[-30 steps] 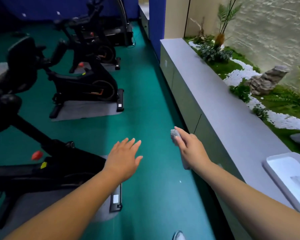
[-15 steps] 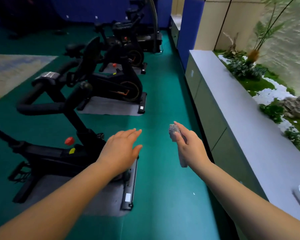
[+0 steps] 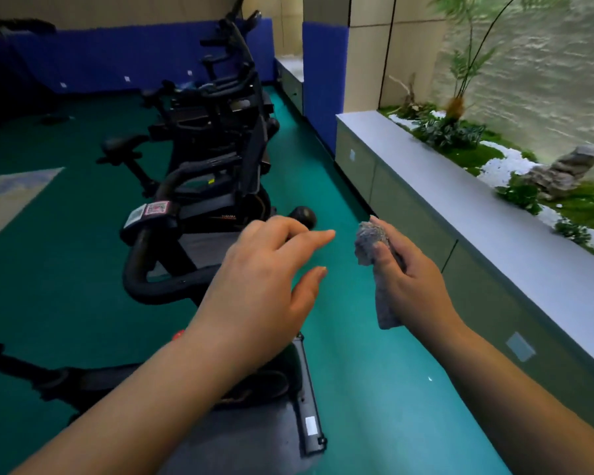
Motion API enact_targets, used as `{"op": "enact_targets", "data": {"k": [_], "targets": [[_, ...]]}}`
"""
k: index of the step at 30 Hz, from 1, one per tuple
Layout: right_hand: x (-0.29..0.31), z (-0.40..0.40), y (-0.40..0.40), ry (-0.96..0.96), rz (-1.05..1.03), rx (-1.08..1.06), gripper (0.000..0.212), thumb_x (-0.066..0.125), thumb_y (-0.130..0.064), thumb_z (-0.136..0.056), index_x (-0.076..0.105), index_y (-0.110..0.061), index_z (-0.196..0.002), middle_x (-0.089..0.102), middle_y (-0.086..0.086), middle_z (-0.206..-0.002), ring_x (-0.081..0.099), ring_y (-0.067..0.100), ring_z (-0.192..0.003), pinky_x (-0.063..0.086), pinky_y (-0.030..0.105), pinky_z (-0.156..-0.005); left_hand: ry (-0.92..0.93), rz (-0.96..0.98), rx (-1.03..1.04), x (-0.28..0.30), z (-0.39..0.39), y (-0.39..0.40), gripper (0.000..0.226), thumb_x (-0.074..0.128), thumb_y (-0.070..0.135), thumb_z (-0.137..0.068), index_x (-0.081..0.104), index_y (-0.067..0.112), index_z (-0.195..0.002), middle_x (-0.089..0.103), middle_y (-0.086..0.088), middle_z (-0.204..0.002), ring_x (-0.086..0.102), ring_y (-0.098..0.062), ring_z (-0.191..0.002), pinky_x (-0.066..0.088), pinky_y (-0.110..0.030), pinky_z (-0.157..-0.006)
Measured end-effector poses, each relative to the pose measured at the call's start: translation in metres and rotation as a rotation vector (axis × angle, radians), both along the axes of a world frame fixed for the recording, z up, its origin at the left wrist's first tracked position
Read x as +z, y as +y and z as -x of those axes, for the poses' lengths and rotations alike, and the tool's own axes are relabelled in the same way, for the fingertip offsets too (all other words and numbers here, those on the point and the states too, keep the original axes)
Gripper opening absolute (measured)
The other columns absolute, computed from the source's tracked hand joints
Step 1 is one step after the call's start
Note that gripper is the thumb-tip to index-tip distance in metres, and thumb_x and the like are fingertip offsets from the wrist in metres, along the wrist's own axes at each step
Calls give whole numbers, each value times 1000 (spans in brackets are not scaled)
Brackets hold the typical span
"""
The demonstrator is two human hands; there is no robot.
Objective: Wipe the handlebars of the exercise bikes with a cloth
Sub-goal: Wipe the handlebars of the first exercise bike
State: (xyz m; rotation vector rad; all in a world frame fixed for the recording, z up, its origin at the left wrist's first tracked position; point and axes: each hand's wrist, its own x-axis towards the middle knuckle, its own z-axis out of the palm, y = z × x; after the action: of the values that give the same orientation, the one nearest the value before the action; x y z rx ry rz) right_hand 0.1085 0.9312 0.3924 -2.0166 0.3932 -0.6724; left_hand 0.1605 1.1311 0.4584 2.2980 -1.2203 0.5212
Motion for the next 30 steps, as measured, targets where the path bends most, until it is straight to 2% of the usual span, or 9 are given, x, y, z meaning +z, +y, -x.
{"op": "enact_targets", "data": {"k": [3, 6, 9, 12, 16, 20, 22, 24, 30], "targets": [[13, 1, 26, -23, -19, -21, 38, 47, -32, -98, 50, -40, -135, 59, -14, -126, 54, 3, -112, 41, 21, -91, 12, 15, -4, 11, -33, 27, 41, 53, 34, -89, 58, 24, -129, 53, 6, -112, 45, -17, -102, 36, -27, -91], [22, 3, 40, -22, -10, -36, 38, 48, -33, -98, 48, -44, -135, 59, -15, -125, 54, 4, -110, 41, 24, -89, 70, -15, 21, 11, -72, 39, 43, 63, 28, -89, 55, 27, -132, 50, 7, -121, 42, -17, -113, 31, -26, -96], [29, -3, 43, -41, 14, -49, 38, 49, -35, -97, 48, -45, -134, 58, -16, -126, 54, 2, -110, 40, 23, -89, 44, -88, 29, 13, -108, 35, 50, 65, 29, -87, 52, 28, -135, 46, 5, -135, 39, -20, -126, 34, -36, -105], [36, -15, 40, -51, 50, -43, 38, 47, -36, -98, 47, -48, -134, 58, -17, -123, 53, -3, -109, 41, 24, -88, -80, -195, -27, 15, -135, 24, 57, 70, 30, -83, 52, 24, -136, 42, -1, -145, 37, -24, -134, 35, -46, -109], [40, -27, 40, -89, 59, -12, 37, 43, -41, -97, 47, -49, -133, 57, -20, -117, 51, -9, -109, 40, 21, -90, -198, -350, -81, 16, -158, 11, 57, 69, 35, -83, 50, 28, -136, 40, 2, -148, 30, -22, -141, 30, -49, -112], [43, -35, 45, -121, 131, -31, 39, 36, -45, -94, 48, -48, -131, 61, -8, -111, 53, -2, -103, 39, 13, -84, -225, -403, -163, 15, -174, 7, 44, 70, 31, -82, 61, 27, -125, 55, 3, -136, 45, -22, -132, 33, -49, -110], [47, -40, 50, -110, 240, -76, 40, 40, -41, -94, 48, -46, -133, 58, -12, -96, 54, 1, -92, 38, 9, -73, -243, -358, -216, 12, -182, 8, 40, 73, 26, -79, 65, 26, -118, 60, 3, -128, 56, -22, -119, 38, -48, -104], [52, -46, 57, -82, 349, -125, 43, 44, -42, -92, 47, -42, -135, 53, -16, -87, 52, 2, -82, 37, 11, -66, -277, -308, -296, 11, -191, 9, 38, 73, 25, -78, 68, 24, -115, 64, 3, -122, 60, -23, -110, 42, -43, -99], [53, -67, 84, -33, 534, -380, 39, 59, -42, -88, 61, -31, -125, 53, -8, -90, 50, 9, -79, 47, 28, -66, -312, -237, -515, 8, -219, 10, 42, 74, 30, -77, 67, 24, -118, 65, 4, -117, 58, -22, -104, 48, -40, -93]]}}
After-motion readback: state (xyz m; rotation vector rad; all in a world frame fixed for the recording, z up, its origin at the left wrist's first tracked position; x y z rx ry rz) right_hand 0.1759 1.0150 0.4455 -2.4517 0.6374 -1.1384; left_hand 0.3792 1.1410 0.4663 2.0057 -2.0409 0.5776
